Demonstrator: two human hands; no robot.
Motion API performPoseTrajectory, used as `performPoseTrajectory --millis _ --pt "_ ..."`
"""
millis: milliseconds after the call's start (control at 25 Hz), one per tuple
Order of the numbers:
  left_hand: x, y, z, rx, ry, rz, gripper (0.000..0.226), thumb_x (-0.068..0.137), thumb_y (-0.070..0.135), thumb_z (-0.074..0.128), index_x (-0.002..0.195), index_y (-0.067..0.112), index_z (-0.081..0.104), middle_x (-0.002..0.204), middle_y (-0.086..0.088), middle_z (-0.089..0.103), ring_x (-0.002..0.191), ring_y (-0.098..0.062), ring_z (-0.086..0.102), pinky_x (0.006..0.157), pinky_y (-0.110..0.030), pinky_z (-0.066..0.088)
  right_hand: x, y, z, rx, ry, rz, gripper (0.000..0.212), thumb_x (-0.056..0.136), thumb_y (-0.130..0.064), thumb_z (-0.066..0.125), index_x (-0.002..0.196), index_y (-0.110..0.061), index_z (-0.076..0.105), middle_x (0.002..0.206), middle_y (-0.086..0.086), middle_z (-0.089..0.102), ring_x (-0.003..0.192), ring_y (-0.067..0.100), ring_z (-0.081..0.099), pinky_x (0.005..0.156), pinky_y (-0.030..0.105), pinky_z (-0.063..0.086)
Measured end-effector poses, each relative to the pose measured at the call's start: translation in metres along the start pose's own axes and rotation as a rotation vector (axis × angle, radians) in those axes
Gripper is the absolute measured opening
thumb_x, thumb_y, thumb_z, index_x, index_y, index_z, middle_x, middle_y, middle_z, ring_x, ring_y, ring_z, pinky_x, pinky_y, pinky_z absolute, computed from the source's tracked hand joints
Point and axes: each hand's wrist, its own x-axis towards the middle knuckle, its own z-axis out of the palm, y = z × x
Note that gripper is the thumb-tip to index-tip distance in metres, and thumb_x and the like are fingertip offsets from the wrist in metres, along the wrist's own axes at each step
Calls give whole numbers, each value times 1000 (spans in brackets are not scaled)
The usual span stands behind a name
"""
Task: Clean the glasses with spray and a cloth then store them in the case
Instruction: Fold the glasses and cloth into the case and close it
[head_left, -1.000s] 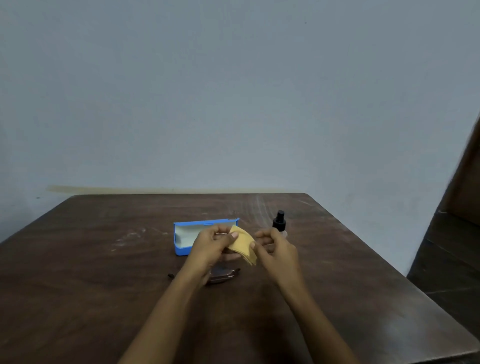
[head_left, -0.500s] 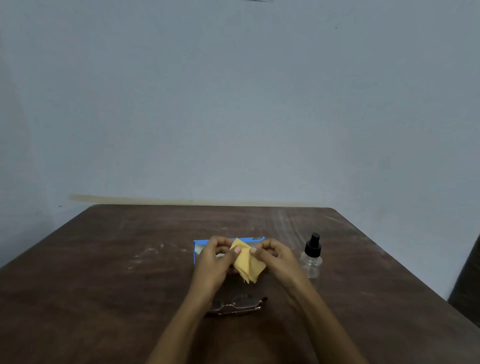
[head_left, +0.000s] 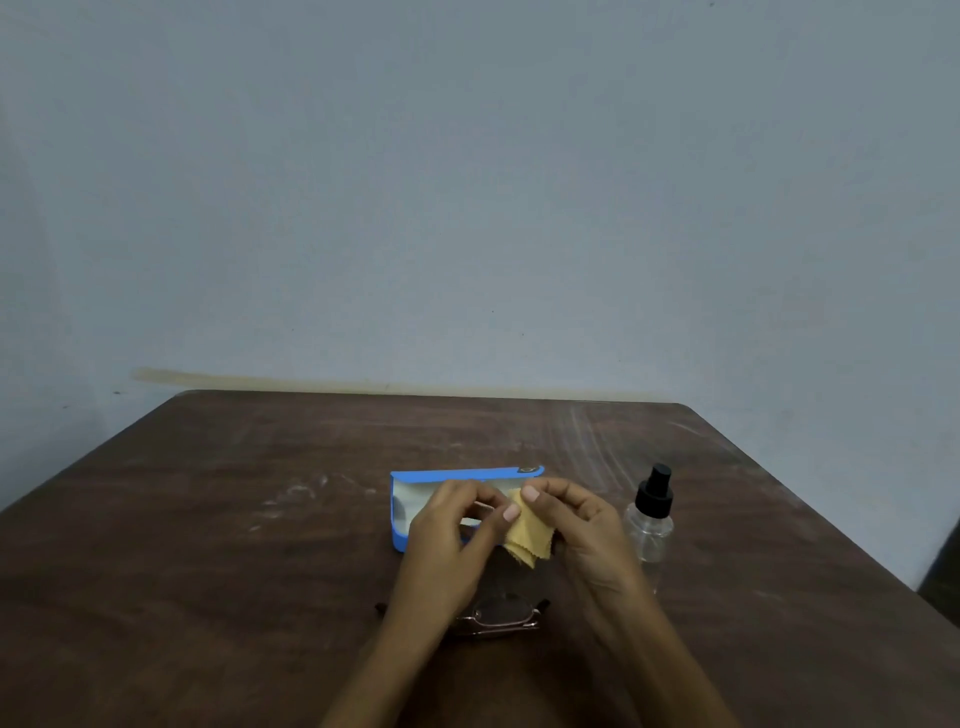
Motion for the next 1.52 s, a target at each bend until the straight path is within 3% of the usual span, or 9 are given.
performPoseTrajectory --millis 120,480,720,800,920,1120,1280,1440,1520 --pt "-1 -2 2 -73 -12 -67 7 80 25 65 85 21 65 85 8 67 78 1 60 63 -6 45 -2 2 1 -25 17 3 14 71 -19 66 79 -8 71 85 19 67 81 29 60 75 41 50" --pt "-1 -4 -1 -217 -16 -244 28 64 31 78 88 25 63 85 7 70 74 3 65 61 -6 49 -2 6 -4 -125 -10 -30 30 91 -5 46 85 -16 73 84 5 75 73 14 68 59 22 54" --pt "-2 -7 2 -249 -79 -226 30 72 22 74 100 17 65 90 9 70 79 4 66 64 -7 49 -1 13 -4 -128 -38 -78 17 81 -13 62 94 -15 74 98 14 73 101 35 64 91 47 49" --pt "-2 -8 2 -259 -88 -229 28 75 22 71 102 17 65 92 11 70 82 6 65 66 -6 48 -2 13 -4 -145 -53 -91 23 78 -27 61 94 -17 74 98 13 73 102 34 64 89 46 49" --pt "-2 -8 2 -260 -98 -222 29 74 21 71 103 19 64 92 11 70 82 6 66 66 -6 48 -2 14 -3 -172 -59 -135 18 84 -12 59 95 -14 73 101 14 71 101 31 64 89 45 49" --pt "-3 -9 4 -210 -93 -192 20 81 20 65 101 21 66 90 10 71 83 3 66 69 -9 50 -4 9 -2 -264 -61 -196 27 84 4 57 88 -17 72 85 -1 73 78 4 68 63 12 51" --pt "-4 -8 3 -105 -87 -223 25 91 21 50 80 40 61 80 10 70 80 -6 65 72 -24 51 -5 9 -2 -284 -47 -216 25 84 4 56 91 -14 71 89 -2 72 78 1 68 61 11 50" --pt "-5 -5 3 -178 -82 -284 32 93 18 42 76 35 63 78 8 70 74 3 64 65 -10 48 -5 12 -1 -256 -10 -198 15 81 -7 64 88 -16 73 83 -3 75 80 6 68 62 13 51" --pt "-6 -4 4 -183 -79 -284 32 94 17 41 75 32 63 78 6 69 70 -1 65 64 -13 48 -3 14 -1 -280 32 -185 16 78 -4 67 90 -13 72 82 -2 75 78 7 69 63 14 52"
